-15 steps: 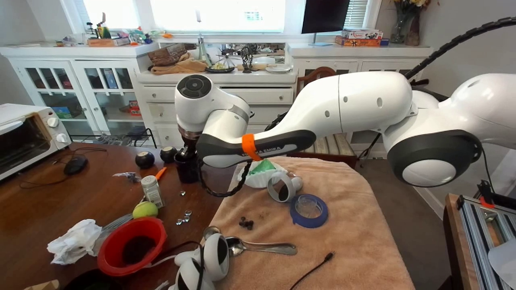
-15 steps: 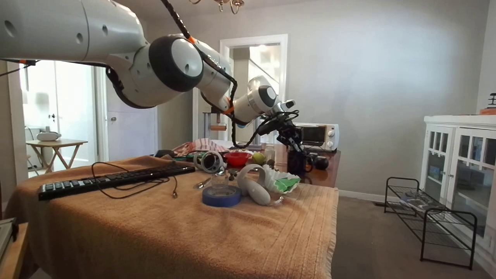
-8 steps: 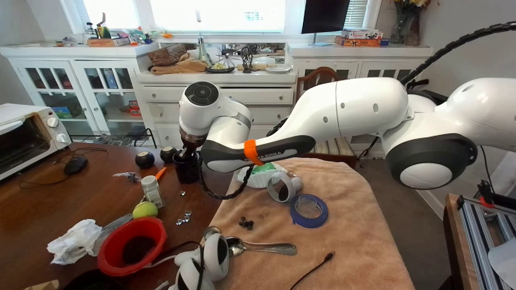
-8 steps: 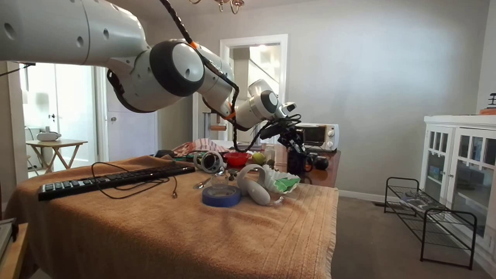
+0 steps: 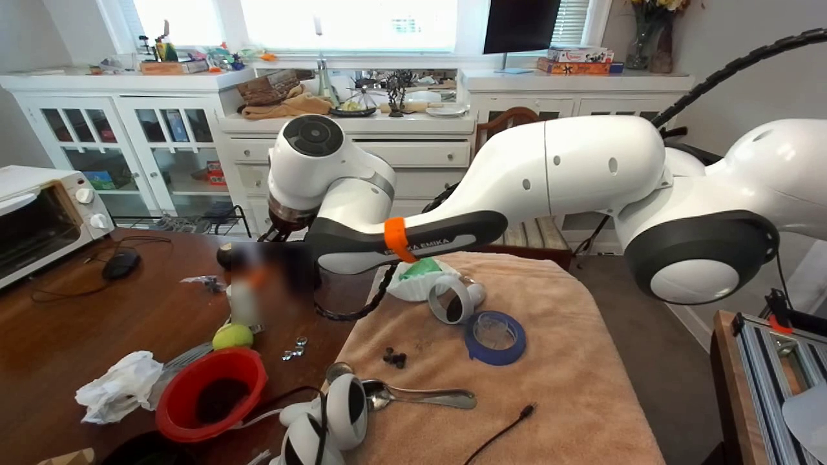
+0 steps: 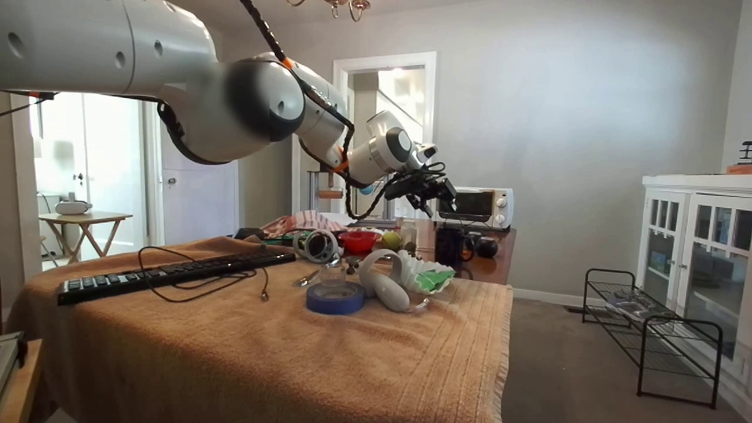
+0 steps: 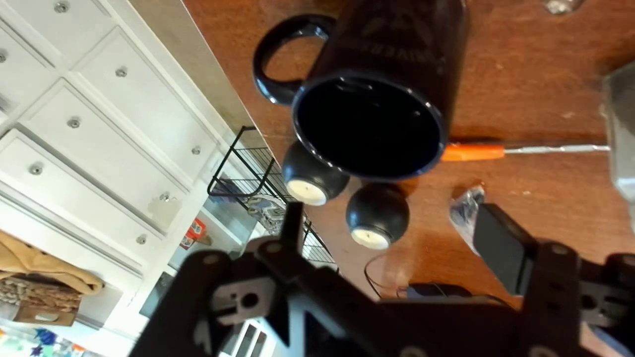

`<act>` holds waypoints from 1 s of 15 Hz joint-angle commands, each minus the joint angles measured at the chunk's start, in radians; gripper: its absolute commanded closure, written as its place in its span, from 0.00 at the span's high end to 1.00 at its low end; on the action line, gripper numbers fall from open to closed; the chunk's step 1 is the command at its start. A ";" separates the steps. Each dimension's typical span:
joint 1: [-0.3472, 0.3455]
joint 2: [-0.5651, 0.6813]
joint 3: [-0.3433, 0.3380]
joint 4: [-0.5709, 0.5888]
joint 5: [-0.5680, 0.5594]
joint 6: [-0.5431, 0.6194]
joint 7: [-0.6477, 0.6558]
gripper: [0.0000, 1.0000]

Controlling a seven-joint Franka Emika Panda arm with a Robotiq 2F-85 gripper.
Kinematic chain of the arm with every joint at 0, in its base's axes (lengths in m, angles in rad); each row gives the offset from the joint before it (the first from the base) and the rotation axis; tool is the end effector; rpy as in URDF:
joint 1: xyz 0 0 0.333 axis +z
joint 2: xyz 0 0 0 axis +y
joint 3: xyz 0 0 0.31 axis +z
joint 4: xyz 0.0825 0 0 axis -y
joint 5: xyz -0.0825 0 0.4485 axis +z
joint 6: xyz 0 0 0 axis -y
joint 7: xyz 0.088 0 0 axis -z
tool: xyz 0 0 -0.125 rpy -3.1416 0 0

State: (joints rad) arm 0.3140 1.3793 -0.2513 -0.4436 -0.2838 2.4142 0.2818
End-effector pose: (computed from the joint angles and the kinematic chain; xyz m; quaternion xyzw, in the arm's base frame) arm 0.8942 0.2120 0.2348 0.9249 0.1009 0.3335 0.1520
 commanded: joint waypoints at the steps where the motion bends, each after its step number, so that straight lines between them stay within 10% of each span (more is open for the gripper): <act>1: 0.035 -0.046 0.056 0.000 0.029 -0.022 -0.048 1.00; 6: 0.056 -0.087 0.178 -0.019 0.100 -0.063 -0.153 1.00; 15: 0.050 -0.066 0.175 -0.018 0.116 -0.064 -0.078 1.00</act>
State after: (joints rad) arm 0.3704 1.3062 -0.0845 -0.4478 -0.2009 2.3734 0.1613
